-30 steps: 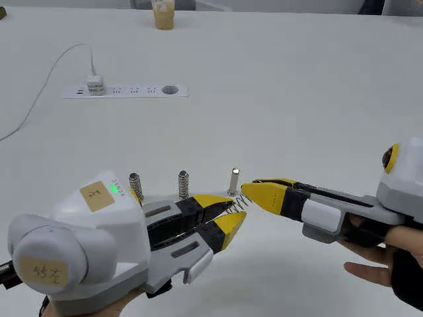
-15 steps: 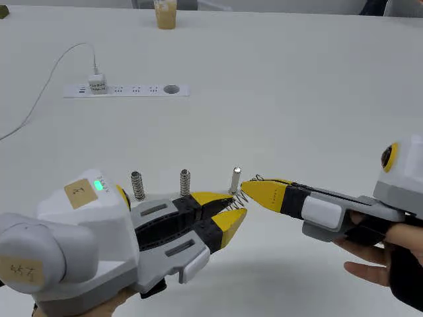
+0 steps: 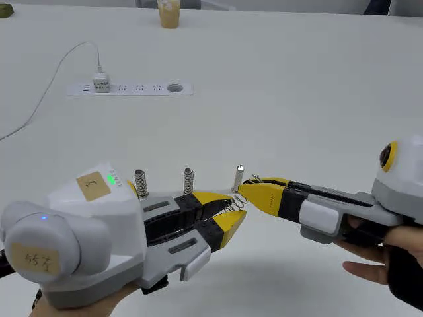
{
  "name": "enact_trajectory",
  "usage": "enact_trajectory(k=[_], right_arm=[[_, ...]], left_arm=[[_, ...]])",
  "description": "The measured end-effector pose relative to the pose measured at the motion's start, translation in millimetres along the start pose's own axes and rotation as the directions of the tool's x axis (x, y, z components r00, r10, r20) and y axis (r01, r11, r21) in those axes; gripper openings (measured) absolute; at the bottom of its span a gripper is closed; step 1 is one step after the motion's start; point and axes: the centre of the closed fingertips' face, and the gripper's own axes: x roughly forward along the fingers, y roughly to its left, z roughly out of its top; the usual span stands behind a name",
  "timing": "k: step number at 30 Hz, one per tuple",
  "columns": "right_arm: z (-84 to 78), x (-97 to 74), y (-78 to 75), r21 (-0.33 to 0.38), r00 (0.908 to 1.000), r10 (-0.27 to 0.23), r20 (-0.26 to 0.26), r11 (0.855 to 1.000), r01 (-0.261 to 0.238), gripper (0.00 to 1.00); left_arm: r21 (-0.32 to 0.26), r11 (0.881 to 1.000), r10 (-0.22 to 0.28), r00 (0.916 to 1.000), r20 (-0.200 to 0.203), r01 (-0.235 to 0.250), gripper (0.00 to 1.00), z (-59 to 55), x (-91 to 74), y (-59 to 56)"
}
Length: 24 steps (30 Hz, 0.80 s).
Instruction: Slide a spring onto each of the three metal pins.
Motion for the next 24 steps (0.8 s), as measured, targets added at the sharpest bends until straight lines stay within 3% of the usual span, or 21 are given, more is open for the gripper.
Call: enact_trajectory(k=[7,14,20,24], right_arm=[[3.5,-0.9,-6.6,-0.062,0.9991,-0.043,-0.001,0.997,0.043,0.11],[9.1,-1.3,-12.8,-0.172,0.9948,-0.102,0.000,0.980,0.100,0.11],[18.4,-1.1,-18.2,-0.212,0.9922,-0.120,0.035,0.969,0.125,0.11],[25.4,-1.0,-24.5,-0.250,0.9884,-0.144,0.049,0.956,0.151,0.11]], left_arm=[[0.009,0.999,0.034,0.9983,-0.048,-0.034,0.20,-9.2,-5.9,9.8],[0.032,0.997,0.070,0.9937,-0.087,-0.068,0.29,-17.5,-13.6,17.6],[0.075,0.990,0.126,0.9860,-0.109,-0.118,0.34,-21.5,-22.9,25.6],[0.067,0.986,0.157,0.9811,-0.113,-0.150,0.38,-25.0,-30.0,30.8]])
